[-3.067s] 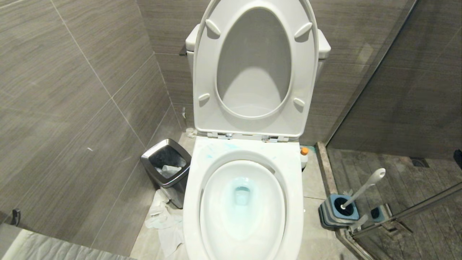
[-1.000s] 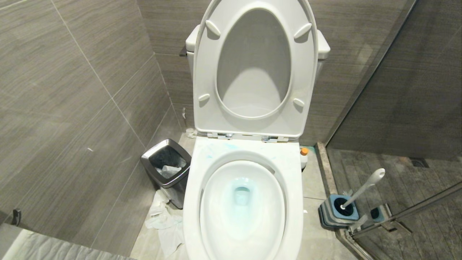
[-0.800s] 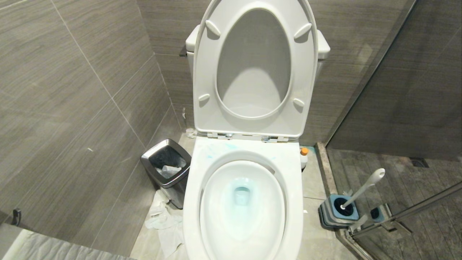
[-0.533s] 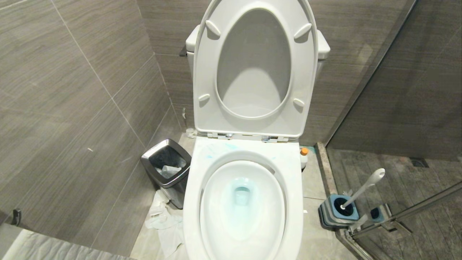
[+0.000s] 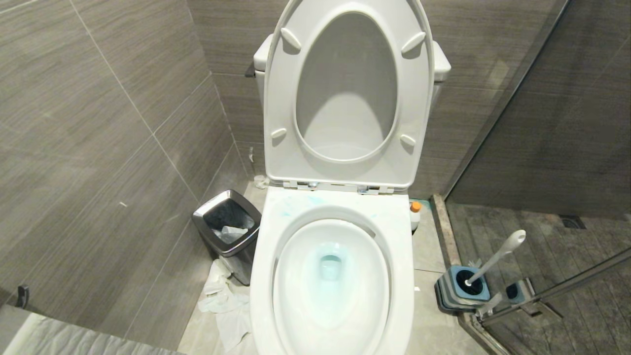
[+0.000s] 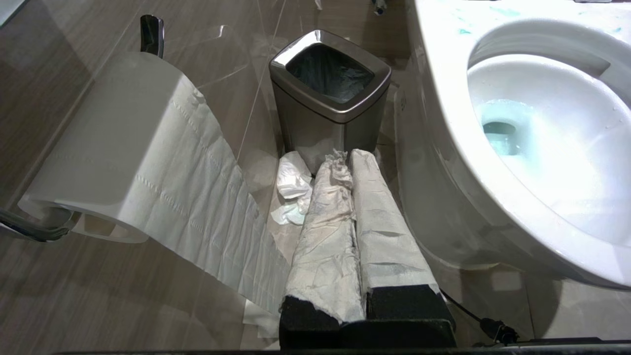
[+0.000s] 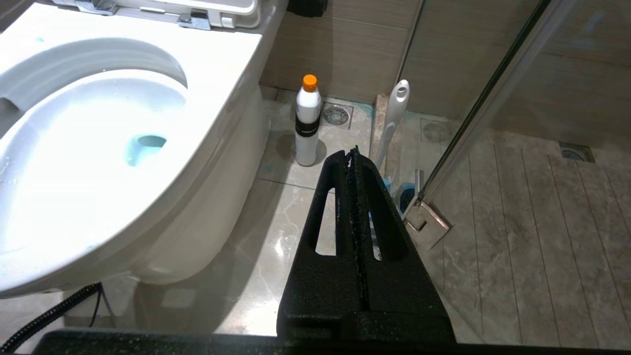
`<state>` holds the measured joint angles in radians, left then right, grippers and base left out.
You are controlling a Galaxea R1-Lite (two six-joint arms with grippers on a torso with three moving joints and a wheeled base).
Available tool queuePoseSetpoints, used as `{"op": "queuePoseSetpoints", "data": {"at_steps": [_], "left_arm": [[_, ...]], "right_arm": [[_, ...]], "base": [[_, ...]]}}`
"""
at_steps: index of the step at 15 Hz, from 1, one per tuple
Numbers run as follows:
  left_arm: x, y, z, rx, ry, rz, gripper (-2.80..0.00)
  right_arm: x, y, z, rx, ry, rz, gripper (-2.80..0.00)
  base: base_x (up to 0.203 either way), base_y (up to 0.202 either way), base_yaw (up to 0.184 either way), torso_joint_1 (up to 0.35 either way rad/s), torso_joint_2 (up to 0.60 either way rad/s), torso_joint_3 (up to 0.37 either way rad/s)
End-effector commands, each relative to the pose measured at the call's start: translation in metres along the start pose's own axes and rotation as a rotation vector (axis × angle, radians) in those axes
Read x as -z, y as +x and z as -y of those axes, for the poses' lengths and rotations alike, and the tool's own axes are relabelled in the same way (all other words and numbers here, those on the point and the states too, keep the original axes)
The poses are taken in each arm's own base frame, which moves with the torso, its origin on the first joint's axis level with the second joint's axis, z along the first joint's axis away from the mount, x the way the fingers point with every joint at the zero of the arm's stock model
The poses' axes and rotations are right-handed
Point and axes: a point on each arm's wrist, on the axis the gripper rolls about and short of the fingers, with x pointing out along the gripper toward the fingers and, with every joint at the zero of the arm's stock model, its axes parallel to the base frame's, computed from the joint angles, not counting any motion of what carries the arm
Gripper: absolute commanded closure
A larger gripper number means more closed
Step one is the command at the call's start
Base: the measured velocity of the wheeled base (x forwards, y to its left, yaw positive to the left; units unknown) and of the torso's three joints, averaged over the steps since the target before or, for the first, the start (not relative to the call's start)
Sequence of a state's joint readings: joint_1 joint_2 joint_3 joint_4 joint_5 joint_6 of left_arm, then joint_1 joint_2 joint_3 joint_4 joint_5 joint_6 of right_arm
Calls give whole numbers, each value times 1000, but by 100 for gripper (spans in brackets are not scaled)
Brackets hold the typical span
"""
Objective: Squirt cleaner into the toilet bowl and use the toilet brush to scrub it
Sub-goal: Flush the toilet
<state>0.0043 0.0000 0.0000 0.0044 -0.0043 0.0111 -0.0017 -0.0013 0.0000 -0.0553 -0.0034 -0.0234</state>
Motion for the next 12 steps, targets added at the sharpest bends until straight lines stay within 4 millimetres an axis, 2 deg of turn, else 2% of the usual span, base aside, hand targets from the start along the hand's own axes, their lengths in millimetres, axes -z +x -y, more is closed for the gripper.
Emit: {"op": "queuePoseSetpoints", "data": {"at_steps": [1, 12], "left_arm": [[0, 0, 0, 0, 0, -3, 0], [0, 0, 0, 0, 12, -2, 0]], "right_arm": [[7, 2, 0, 1, 2, -24, 0], [7, 2, 0, 0, 2, -24, 0]], "base": [[0, 0, 0, 0, 0, 0], [0, 0, 0, 0, 0, 0]]}}
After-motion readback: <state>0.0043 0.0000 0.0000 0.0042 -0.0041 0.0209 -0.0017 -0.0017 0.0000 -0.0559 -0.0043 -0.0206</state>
